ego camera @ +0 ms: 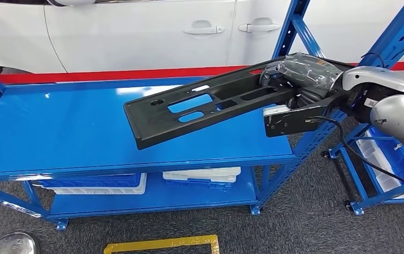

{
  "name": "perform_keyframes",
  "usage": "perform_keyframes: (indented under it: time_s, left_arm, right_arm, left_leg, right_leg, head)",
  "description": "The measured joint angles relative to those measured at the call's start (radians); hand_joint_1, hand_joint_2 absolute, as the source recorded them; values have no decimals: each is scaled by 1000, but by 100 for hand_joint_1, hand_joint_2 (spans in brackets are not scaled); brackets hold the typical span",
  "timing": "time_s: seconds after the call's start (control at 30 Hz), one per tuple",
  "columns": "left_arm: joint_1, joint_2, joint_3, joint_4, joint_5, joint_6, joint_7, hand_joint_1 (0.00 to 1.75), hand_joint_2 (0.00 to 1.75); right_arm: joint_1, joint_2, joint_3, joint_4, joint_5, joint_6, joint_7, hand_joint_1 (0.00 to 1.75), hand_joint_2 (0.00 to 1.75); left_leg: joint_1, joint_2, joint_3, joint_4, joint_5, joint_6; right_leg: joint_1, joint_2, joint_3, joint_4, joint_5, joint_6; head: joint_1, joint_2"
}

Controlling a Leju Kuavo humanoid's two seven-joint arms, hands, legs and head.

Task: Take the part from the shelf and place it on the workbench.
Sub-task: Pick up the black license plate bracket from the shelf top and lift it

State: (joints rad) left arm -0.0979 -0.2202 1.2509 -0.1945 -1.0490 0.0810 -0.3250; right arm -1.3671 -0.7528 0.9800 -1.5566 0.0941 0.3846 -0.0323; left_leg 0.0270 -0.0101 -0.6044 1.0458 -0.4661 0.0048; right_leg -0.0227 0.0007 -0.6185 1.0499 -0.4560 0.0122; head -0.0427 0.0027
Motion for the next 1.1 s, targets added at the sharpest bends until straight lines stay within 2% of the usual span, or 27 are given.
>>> perform_keyframes:
  time_s: [0.07, 0.1, 0.17, 0.2, 0.23, 0.27, 0.3, 0.37, 0.4, 0.43, 0.5, 0.57, 0.6, 0.67, 0.7, 0.73, 0.77, 0.8, 0.87, 0.9, 0.93, 1.03, 1.07, 1.1]
  left_arm:
    - [-2, 0, 0, 0, -3, 1, 1, 0, 175]
    - [-3, -1, 0, 0, -5, 1, 2, 0, 175]
    - [-5, -1, -1, 0, -8, 1, 3, 0, 175]
    - [-5, -1, -1, 0, -9, 1, 4, 0, 175]
    - [-5, -1, -1, 0, -10, 1, 4, 0, 175]
    - [-6, -1, -1, 0, -10, 2, 5, 0, 175]
    - [-6, -1, -1, 0, -11, 2, 5, 0, 175]
    - [-7, -1, -3, 0, -11, 1, 3, 0, 175]
    - [-7, -1, -4, 0, -11, -1, 0, 0, 175]
    - [-8, -1, -5, 0, -12, -2, -2, 0, 175]
    - [-7, -2, -7, 0, -15, -4, -4, 0, 175]
    - [-7, -2, -8, 0, -19, -4, -3, 0, 175]
    - [-6, -2, -8, 0, -20, -4, -2, 0, 175]
    - [-5, -2, -8, 0, -21, -4, 1, 0, 175]
    - [-4, -2, -8, 0, -21, -3, 3, 0, 175]
    - [-3, -2, -8, 0, -21, -2, 5, 0, 175]
    - [-1, -2, -8, 0, -22, -1, 6, 0, 175]
    - [-1, -2, -8, 0, -22, 1, 8, 0, 175]
    - [0, -2, -8, 0, -23, 2, 9, 0, 175]
    - [0, -2, -8, 0, -23, 3, 9, 0, 175]
    - [1, -2, -9, 0, -24, 4, 9, 0, 175]
    - [0, -2, -9, 0, -24, 6, 6, 0, 175]
    - [-1, -2, -9, 0, -24, 6, 5, 0, 175]
    - [-1, -2, -9, 0, -24, 7, 3, 0, 175]
  right_arm:
    - [1, -4, 0, 0, 1, -1, -1, 175, 175]
    - [1, -6, 0, 0, 1, -1, -2, 175, 175]
    - [0, -8, 3, 1, 2, 1, -3, 175, 175]
    - [1, -8, 5, 2, 3, 1, -4, 175, 175]
    - [1, -8, 8, 3, 3, 2, -5, 175, 175]
    - [2, -8, 10, 4, 2, 2, -7, 175, 175]
    - [1, -8, 11, 4, 1, 3, -8, 175, 175]
    - [-2, -8, 12, 4, -1, 3, -12, 175, 175]
    - [-3, -8, 12, 4, -3, 2, -15, 175, 175]
    - [-3, -8, 13, 3, -4, 0, -17, 175, 175]
    - [-3, -8, 14, 2, -7, -4, -24, 175, 175]
    - [-1, -6, 16, 0, -10, -14, -29, 175, 175]
    - [1, -6, 17, -1, -11, -20, -32, 175, 175]
    - [17, -9, 19, -4, -7, -39, -38, 175, 175]
    - [29, -11, 20, -5, -3, -49, -41, 175, 175]
    - [44, -13, 20, -7, 2, -58, -45, 175, 175]
    - [59, -14, 20, -9, 5, -66, -48, 175, 175]
    - [71, -14, 20, -11, 9, -73, -51, 175, 175]
    - [87, -14, 20, -17, 17, -80, -57, 175, 175]
    - [93, -14, 20, -20, 23, -81, -59, 175, 175]
    - [100, -16, 19, -23, 29, -82, -60, 175, 175]
    - [132, -30, 15, -30, 40, -86, -62, 175, 175]
    - [141, -35, 12, -33, 40, -88, -64, 175, 175]
    - [148, -42, 9, -36, 41, -90, -66, 175, 175]
  left_leg:
    - [5, 4, 9, -22, 18, 14]
    - [8, 6, 12, -34, 25, 20]
    - [9, 8, 11, -40, 32, 26]
    - [9, 8, 8, -38, 33, 25]
    - [11, 7, 3, -34, 33, 25]
    - [13, 6, -1, -29, 33, 23]
    - [16, 4, -5, -23, 33, 21]
    - [22, -3, -16, -10, 32, 9]
    - [23, -8, -21, -6, 34, 0]
    - [22, -15, -26, -3, 37, -10]
    - [23, -28, -33, -8, 50, -28]
    - [25, -27, -48, 0, 39, -38]
    - [23, -21, -61, 27, 12, -38]
    - [17, -5, -100, 139, -70, -32]
    - [16, -3, -117, 204, -104, -30]
    - [15, -2, -125, 250, -121, -28]
    - [15, -1, -116, 263, -117, -26]
    - [14, 0, -92, 239, -97, -25]
    - [14, -3, -16, 127, -48, -21]
    - [13, -6, 13, 77, -35, -19]
    - [11, -8, 29, 47, -31, -17]
    - [8, -4, 31, 19, -37, -7]
    - [9, 1, 30, 13, -35, 1]
    - [10, 5, 27, 10, -29, 9]
  right_leg:
    - [0, 2, 0, 7, -14, 9]
    - [-1, 2, -9, 33, -38, 12]
    - [-5, 1, -48, 138, -105, 18]
    - [-7, 1, -69, 196, -129, 22]
    - [-10, 1, -79, 232, -136, 26]
    - [-15, 0, -74, 233, -124, 31]
    - [-20, -1, -50, 197, -97, 36]
    - [-25, -1, 16, 77, -50, 46]
    - [-24, 0, 36, 35, -40, 45]
    - [-20, 2, 45, 14, -40, 41]
    - [-13, -1, 38, 13, -38, 26]
    - [-14, -13, 32, 6, -29, 9]
    - [-13, -21, 29, 2, -23, -1]
    - [-8, -36, 20, -2, -13, -17]
    - [-4, -43, 15, -1, -10, -21]
    - [-1, -48, 11, 1, -9, -24]
    - [1, -50, 7, 3, -8, -25]
    - [1, -52, 4, 7, -7, -25]
    - [0, -51, -4, 18, -8, -22]
    - [1, -50, -10, 23, -6, -18]
    - [3, -47, -15, 26, -3, -13]
    - [2, -36, -26, 24, 10, 8]
    - [-1, -30, -31, 29, 5, 13]
    - [-3, -24, -41, 49, -13, 17]
  head:
    - [0, 0]
    - [1, 0]
    - [1, 0]
    - [1, 0]
    - [1, 0]
    - [1, 0]
    - [1, 0]
    - [1, 0]
    - [1, 0]
    - [1, 0]
    - [0, 0]
    - [0, 0]
    - [0, 0]
    - [0, 0]
    - [0, 0]
    - [0, 0]
    - [0, 0]
    - [0, 0]
    - [0, 0]
    - [0, 0]
    - [0, 0]
    - [1, 0]
    - [1, 0]
    - [2, 0]
